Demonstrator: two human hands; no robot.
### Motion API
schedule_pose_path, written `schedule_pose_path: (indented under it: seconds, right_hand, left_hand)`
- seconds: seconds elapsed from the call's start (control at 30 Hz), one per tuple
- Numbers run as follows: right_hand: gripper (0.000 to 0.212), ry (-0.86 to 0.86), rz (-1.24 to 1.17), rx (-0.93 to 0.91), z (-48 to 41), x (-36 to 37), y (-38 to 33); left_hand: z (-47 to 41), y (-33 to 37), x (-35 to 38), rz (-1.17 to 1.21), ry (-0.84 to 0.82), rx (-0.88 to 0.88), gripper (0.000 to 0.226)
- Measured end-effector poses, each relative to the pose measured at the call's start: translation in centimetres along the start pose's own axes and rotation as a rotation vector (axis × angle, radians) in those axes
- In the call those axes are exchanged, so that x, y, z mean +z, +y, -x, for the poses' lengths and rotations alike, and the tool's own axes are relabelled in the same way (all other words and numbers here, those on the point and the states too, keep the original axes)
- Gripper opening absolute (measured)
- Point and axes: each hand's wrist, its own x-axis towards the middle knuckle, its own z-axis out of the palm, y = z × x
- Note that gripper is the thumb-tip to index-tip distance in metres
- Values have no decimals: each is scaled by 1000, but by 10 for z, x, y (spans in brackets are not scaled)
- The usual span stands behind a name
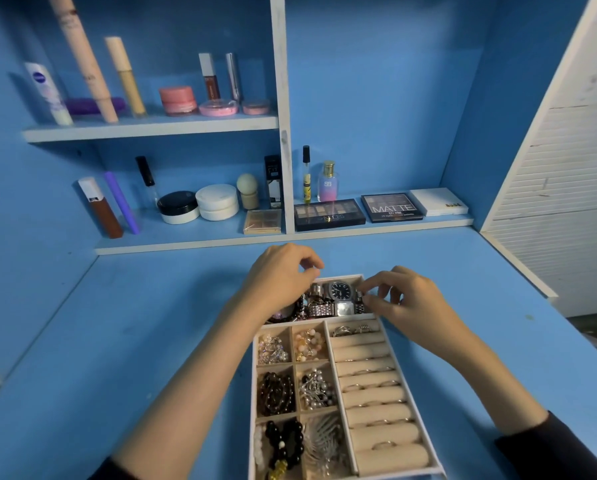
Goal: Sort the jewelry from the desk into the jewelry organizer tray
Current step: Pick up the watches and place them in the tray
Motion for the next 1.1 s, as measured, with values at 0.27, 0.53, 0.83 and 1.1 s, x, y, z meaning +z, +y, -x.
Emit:
schedule_pose_path:
  seconds: [0.27,0.53,0.83,1.1]
  right_hand:
    - [8,39,-265,120,9,-11,8]
    - [11,38,-295,156,10,-15,12]
    - [9,156,-362,239,10,-23,21]
    - [18,68,-454,360,13,-2,14]
  left_hand:
    - [-27,-11,1,-50,-305,47,21]
    - [-34,-13,2,-92,-273,80,16]
    - [-23,-61,-22,-207,-16,-159,19]
    - [24,-73,-28,-119,203,-409,19]
